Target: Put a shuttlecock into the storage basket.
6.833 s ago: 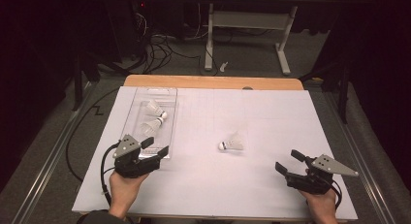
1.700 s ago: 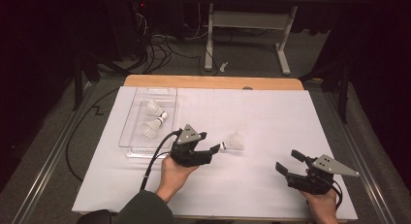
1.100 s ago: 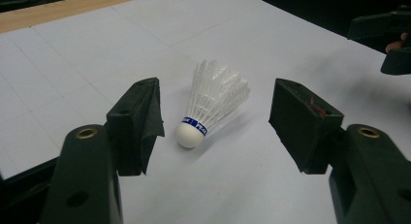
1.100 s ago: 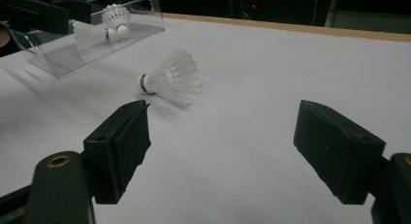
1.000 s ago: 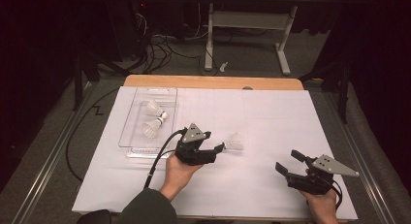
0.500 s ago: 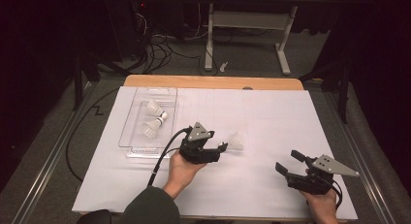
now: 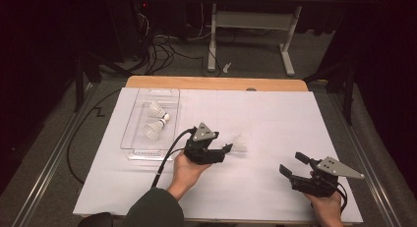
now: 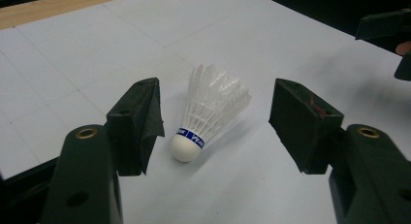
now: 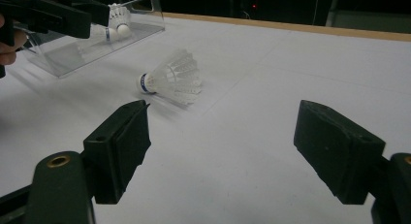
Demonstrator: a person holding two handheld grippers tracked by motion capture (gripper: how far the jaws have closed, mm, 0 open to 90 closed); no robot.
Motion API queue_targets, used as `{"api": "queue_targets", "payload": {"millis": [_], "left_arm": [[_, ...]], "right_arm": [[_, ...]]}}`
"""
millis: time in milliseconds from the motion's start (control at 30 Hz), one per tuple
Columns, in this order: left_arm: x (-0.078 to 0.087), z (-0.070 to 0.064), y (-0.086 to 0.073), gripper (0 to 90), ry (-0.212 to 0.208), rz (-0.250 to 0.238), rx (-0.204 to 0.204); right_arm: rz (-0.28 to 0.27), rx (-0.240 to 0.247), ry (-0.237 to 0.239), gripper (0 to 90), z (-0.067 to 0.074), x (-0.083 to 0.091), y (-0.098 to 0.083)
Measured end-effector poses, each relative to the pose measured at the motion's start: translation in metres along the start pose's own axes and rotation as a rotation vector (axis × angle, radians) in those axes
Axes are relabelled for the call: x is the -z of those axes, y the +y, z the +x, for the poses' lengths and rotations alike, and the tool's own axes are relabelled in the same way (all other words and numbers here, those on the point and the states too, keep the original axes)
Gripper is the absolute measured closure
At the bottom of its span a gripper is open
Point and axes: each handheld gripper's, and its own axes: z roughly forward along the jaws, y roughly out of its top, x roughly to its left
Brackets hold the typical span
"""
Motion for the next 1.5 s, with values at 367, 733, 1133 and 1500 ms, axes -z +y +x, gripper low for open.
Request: {"api": "queue_targets", "payload": {"millis": [367,733,1133,1500], "left_arm": [[-0.005,0.001,0.004,36.7,0.003,0.009,-0.004],[-0.012,0.002,0.01,36.7,0.0,0.02,-0.004],[-0.021,0.001,0.014,36.7,-0.008,0.026,-0.004],[-0.028,0.001,0.018,36.8,-0.011,0.036,-0.009]], "right_arm": [[0.001,-0.004,0.0,21.0,0.0,0.0,0.0],[0.001,-0.003,0.001,21.0,0.0,0.0,0.0],[0.001,-0.001,0.0,21.1,0.0,0.0,0.0],[0.0,-0.001,0.0,21.0,0.0,0.0,0.0]]}}
